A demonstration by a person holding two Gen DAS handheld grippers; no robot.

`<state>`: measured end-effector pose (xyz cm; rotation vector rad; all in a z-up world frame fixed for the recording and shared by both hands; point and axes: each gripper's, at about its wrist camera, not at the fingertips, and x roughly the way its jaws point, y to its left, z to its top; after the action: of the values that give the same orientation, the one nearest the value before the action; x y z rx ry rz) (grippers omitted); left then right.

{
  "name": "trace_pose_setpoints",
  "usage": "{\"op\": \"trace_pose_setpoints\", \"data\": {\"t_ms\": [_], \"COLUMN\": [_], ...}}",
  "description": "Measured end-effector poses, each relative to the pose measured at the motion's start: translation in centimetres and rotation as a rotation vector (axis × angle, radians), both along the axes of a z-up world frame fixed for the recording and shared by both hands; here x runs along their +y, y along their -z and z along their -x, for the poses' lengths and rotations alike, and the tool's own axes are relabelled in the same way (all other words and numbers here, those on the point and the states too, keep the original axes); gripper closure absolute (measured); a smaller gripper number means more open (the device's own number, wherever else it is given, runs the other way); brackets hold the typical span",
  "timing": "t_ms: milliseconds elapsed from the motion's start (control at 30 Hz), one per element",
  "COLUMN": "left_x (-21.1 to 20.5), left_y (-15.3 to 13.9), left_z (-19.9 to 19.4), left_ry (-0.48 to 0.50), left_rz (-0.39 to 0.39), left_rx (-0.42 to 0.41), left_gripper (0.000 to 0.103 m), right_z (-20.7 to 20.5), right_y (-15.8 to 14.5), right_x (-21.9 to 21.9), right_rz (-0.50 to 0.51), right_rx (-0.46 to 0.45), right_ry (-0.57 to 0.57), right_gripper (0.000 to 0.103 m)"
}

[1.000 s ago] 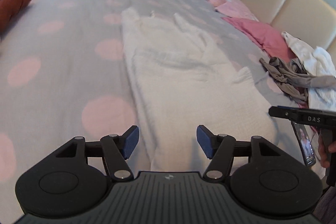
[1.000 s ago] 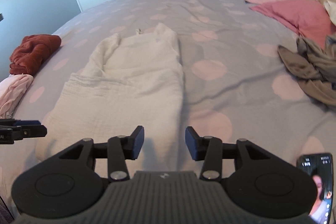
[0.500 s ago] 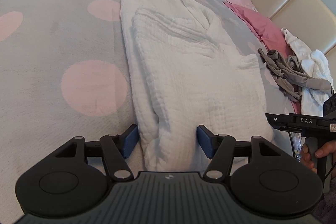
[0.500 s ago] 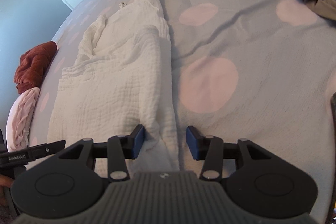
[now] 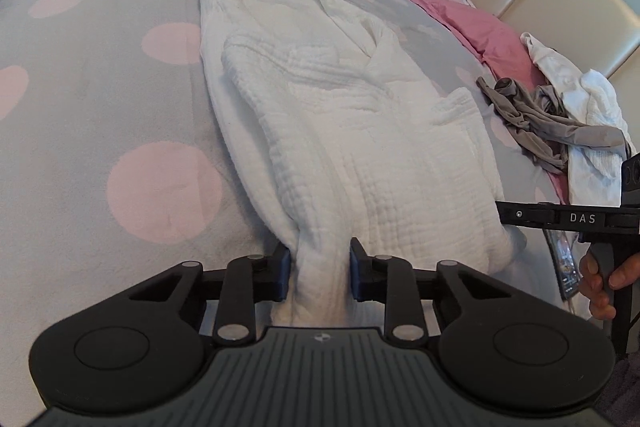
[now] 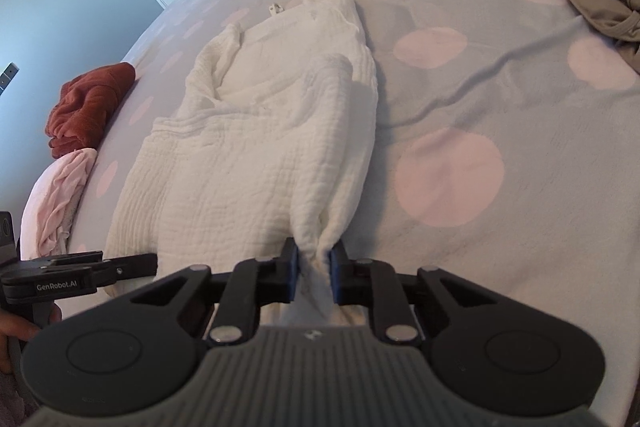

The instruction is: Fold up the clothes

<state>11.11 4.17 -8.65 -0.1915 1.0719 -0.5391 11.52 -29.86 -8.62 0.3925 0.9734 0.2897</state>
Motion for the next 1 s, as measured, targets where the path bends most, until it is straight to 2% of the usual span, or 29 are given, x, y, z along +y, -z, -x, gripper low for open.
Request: {"op": "trace_pose_setpoints", "data": {"t_ms": [100,233,533,633,733,800,867,900,1000], "left_x": [0.5,1.2,4.2,3.9,3.6,3.6,3.9,3.9,4.2], "left_y": [-1.4,-2.9,-2.4,-1.9,-0.8,0.1,0.5,0.3,-0.6], "left_z": [1.2,3.1,10.3,11.3,11.3,11.0,10.9,10.9,11.0], "left_ry": [0.017,0.036,-0.002,0.012,0.016,0.008,0.004,0.001,-0.003], "left_rz": [-0.005,-0.011,-0.027,-0.056,-0.093,-0.107,-0.117,-0.113,-0.122], "left_rx": [0.004,0.015,0.117,0.120,0.129,0.150,0.160,0.160,0.130], "left_gripper": [0.080,0.080,0.080,0.080,0.079,0.076,0.071,0.067,0.060], "right_z": [1.0,3.1,10.5,12.1,12.3,12.2,11.9,11.7,11.1], "right_y": [-1.0,-1.6,-1.8,-1.4,-0.7,-0.2,-0.3,-0.5,-0.9], "right_x": [0.0,0.4,1.7,2.9,4.0,4.3,4.3,4.2,4.0], "right_rz": [-0.018,-0.048,-0.095,-0.020,0.079,0.109,0.120,0.123,0.135], "right_rx": [0.020,0.113,0.220,0.217,0.197,0.197,0.187,0.180,0.157], "right_ry": [-0.011,-0.009,-0.062,-0.113,-0.156,-0.168,-0.166,-0.163,-0.153], "right_gripper": [0.086,0.086,0.086,0.086,0.086,0.085,0.078,0.070,0.067]}}
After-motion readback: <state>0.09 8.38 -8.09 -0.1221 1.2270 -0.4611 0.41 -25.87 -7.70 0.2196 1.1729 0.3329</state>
